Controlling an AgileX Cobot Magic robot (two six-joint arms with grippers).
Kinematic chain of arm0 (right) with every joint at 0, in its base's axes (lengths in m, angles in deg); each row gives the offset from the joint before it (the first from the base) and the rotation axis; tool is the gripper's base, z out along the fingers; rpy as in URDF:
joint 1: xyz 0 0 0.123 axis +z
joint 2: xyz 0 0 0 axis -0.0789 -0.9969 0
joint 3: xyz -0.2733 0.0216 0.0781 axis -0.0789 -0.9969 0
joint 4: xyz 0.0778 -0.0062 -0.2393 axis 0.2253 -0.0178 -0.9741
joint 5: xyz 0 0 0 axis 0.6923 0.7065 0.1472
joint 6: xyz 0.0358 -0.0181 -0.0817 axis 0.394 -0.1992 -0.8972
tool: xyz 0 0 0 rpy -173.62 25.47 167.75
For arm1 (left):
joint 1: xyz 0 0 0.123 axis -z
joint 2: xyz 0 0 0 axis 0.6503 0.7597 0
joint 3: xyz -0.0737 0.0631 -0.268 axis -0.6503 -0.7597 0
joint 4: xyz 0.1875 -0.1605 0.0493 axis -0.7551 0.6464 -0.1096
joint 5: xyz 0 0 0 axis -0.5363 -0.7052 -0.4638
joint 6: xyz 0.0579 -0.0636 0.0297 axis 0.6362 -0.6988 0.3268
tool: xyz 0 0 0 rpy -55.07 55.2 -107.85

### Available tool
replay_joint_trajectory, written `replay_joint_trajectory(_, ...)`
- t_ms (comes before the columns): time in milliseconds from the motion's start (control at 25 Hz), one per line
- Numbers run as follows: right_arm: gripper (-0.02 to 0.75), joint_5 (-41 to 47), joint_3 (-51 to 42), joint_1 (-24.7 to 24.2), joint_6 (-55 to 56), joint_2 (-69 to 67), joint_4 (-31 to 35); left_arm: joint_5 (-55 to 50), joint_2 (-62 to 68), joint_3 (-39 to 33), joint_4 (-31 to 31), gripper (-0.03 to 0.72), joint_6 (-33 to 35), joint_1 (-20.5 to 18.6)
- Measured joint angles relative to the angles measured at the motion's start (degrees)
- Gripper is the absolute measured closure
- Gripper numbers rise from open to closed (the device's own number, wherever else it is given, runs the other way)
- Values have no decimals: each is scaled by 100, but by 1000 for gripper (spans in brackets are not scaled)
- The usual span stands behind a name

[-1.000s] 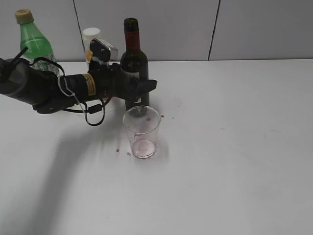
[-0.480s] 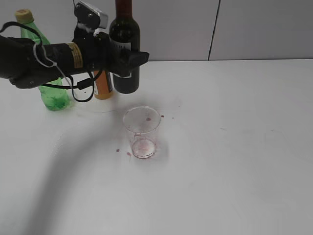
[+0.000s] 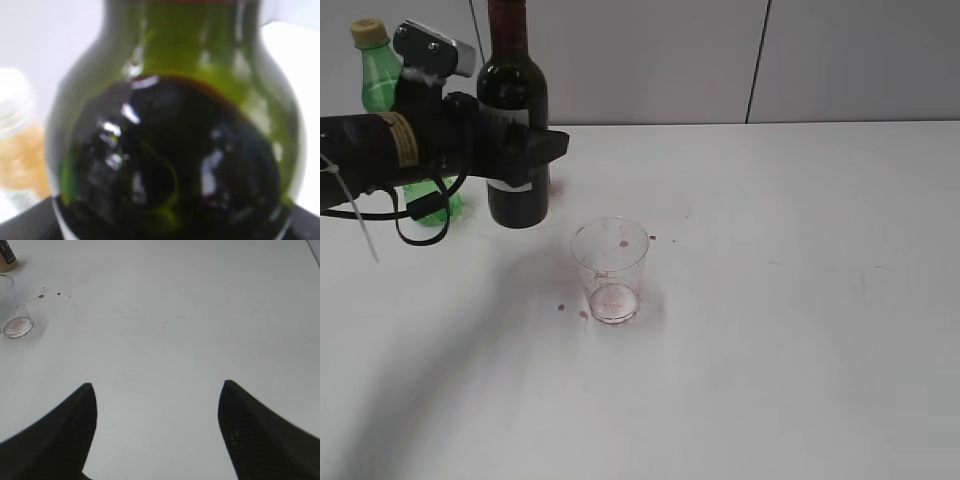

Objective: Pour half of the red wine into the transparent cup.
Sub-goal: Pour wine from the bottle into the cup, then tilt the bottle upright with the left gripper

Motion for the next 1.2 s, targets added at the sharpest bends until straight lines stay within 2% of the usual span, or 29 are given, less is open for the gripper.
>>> replay_joint_trajectory(120, 167, 0, 0, 0, 0, 0, 0, -330, -310, -321, 460, 152, 373, -5)
replay_joint_trajectory(280, 167, 0, 0, 0, 0, 0, 0, -360, -716, -895, 1786, 152, 1302, -5)
replay_joint_trajectory(480, 167, 0, 0, 0, 0, 0, 55, -451, -1091, -1502, 2986, 152, 2359, 43)
replay_joint_trajectory(520, 167, 0, 0, 0, 0, 0, 59, -485, -1140, -1593, 3230, 152, 2659, 109)
replay_joint_trajectory(760, 167, 0, 0, 0, 0, 0, 85, -392, -1200, -1720, 5773, 152, 4980, 920)
replay_joint_trajectory(840, 167, 0, 0, 0, 0, 0, 85, -226, -1200, -1720, 6294, 153, 5486, 1106)
replay_joint_trajectory(1200, 167, 0, 0, 0, 0, 0, 85, 33, -1205, -1880, 7421, 153, 7032, 1438)
